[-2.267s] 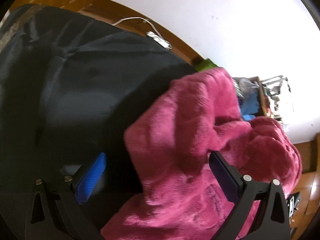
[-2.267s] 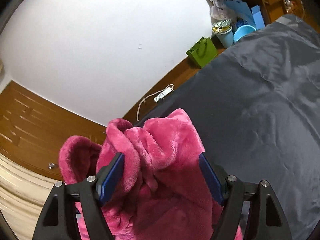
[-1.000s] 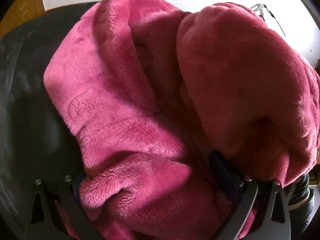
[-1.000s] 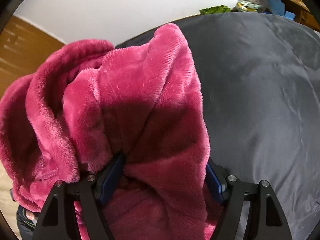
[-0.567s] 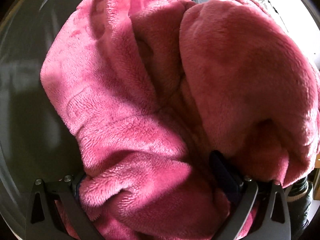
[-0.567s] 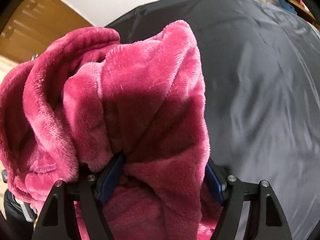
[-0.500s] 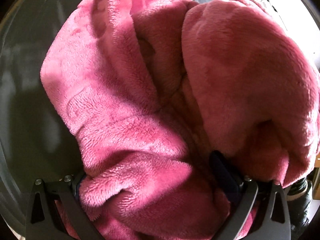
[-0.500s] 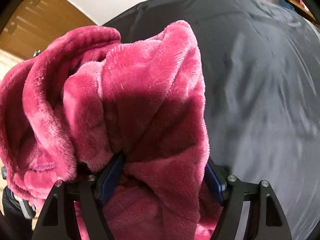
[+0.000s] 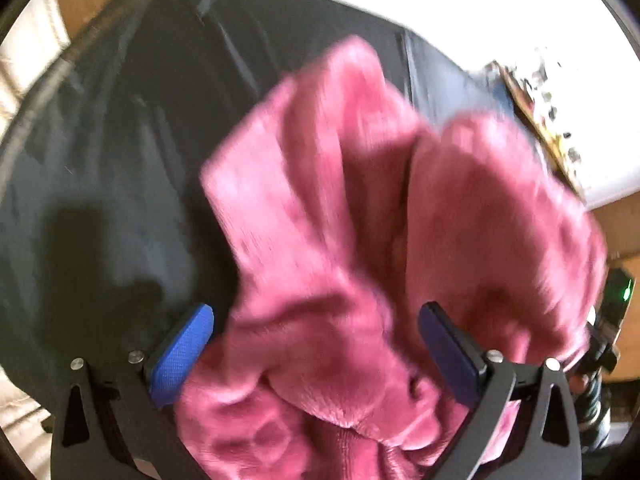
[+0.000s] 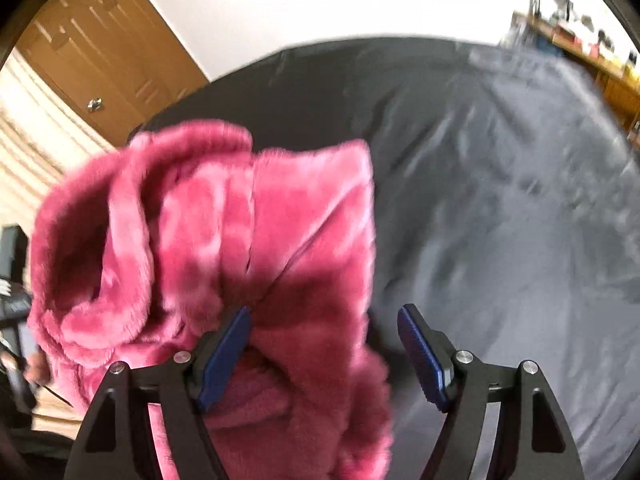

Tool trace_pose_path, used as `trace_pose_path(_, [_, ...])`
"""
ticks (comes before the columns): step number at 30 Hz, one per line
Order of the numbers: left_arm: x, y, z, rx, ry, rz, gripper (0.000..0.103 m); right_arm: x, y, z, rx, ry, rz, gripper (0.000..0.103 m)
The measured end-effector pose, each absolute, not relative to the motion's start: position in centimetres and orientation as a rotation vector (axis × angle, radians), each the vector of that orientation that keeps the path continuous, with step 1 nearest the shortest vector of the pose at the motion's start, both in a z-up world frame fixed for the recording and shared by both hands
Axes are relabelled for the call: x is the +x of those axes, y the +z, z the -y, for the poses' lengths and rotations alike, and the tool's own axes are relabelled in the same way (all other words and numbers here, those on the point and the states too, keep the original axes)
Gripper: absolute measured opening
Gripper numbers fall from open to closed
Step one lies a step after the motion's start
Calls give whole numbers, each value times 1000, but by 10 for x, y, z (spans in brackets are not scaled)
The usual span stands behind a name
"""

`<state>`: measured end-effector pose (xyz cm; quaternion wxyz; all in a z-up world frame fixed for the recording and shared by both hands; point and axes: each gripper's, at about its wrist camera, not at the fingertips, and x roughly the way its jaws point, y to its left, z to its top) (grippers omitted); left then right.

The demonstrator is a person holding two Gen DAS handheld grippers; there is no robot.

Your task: Fold clothes

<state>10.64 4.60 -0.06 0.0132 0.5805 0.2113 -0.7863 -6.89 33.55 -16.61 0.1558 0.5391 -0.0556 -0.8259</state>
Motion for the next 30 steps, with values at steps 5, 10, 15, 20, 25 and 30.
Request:
trace_pose_path(5, [55, 21, -32, 1712, -2386, -719, 103, -73, -170, -344, 1556, -2367, 292, 78])
trace_pose_path(10, [58, 14, -22, 1805, -2299, -861, 103, -52, -160, -314, 1548, -2346, 298, 78])
trace_pose_path(15, [73, 41, -23, 1861, -2251, -917, 102, -16, -140, -315, 1546, -2358, 278, 78])
trace_pose_path(20, [18, 4, -79, 1973, -2157, -784, 102, -12, -143, -317, 1573, -2359, 327, 78])
trace_pose_path(25, [4, -7, -86, 2046, -2056, -618, 102, -6, -148, -323, 1602, -2369, 389, 78])
trace_pose_path(30, [13, -9, -79, 2099, -2040, -665, 102, -2, -151, -328, 1618, -2374, 440, 78])
